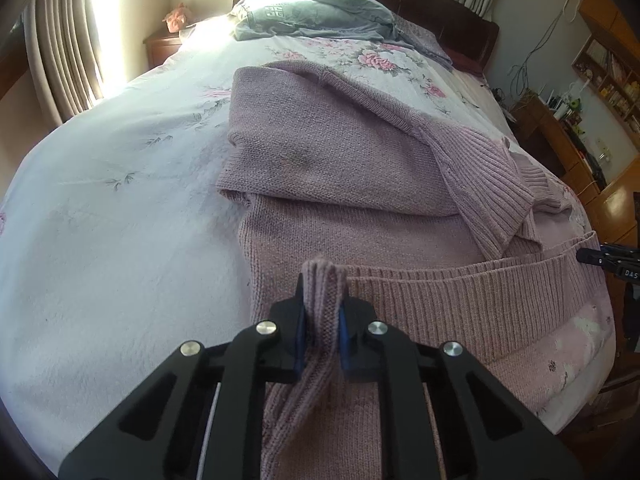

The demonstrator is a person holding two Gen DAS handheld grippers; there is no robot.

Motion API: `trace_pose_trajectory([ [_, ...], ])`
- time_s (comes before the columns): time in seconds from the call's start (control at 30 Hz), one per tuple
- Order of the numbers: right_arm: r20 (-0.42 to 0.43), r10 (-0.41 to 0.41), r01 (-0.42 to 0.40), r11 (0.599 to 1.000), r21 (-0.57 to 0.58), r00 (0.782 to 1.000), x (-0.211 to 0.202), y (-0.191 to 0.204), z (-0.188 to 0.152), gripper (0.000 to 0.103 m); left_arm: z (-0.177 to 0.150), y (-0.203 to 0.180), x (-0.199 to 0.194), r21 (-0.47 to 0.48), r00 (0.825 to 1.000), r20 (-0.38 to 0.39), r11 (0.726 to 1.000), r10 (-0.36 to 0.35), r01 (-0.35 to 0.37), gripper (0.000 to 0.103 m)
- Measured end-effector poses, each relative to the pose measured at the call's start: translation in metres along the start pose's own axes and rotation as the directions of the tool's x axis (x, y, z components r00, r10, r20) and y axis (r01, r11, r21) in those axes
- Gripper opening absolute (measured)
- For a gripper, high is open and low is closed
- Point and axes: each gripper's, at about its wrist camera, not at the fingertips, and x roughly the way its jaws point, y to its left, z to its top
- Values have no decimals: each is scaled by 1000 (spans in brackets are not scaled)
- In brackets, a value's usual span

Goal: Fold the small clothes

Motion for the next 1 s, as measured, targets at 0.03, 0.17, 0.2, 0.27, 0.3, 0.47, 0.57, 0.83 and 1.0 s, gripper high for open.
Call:
trace_pose_trajectory([
  [0.03,9,12,-12,1000,4,1000,-4,0,-1,11,-2,-1,-4,2,1000,8,1000,-8,8,10],
  [0.17,69,105,-107,994,30,992,-28,3,-9,10,-9,-9,-27,15,996,56,997,-70,69,10],
  [0.2,88,121,-124,992,31,989,-37,4,-11,10,-11,-12,-36,23,994,70,996,-83,81,10],
  [0.27,134,177,-184,982,41,975,-58,5,-14,9,-13,-16,-54,28,988,99,993,-115,113,9],
  [0.3,162,209,-218,975,44,964,-70,6,-15,9,-13,-17,-63,27,984,115,991,-132,130,9],
  [0.47,273,267,-280,960,11,924,-123,7,-2,9,10,-19,-106,9,950,228,976,-213,217,9],
  [0.57,321,282,-301,954,8,904,-138,2,18,9,38,-18,-116,-11,928,288,968,-238,252,9],
  [0.83,343,188,-227,971,75,920,-117,-34,92,9,126,-16,-78,-26,923,337,978,-185,206,9],
  [1.0,274,137,-186,969,165,952,-65,-71,122,9,159,-2,-20,-68,952,268,983,-145,169,9],
])
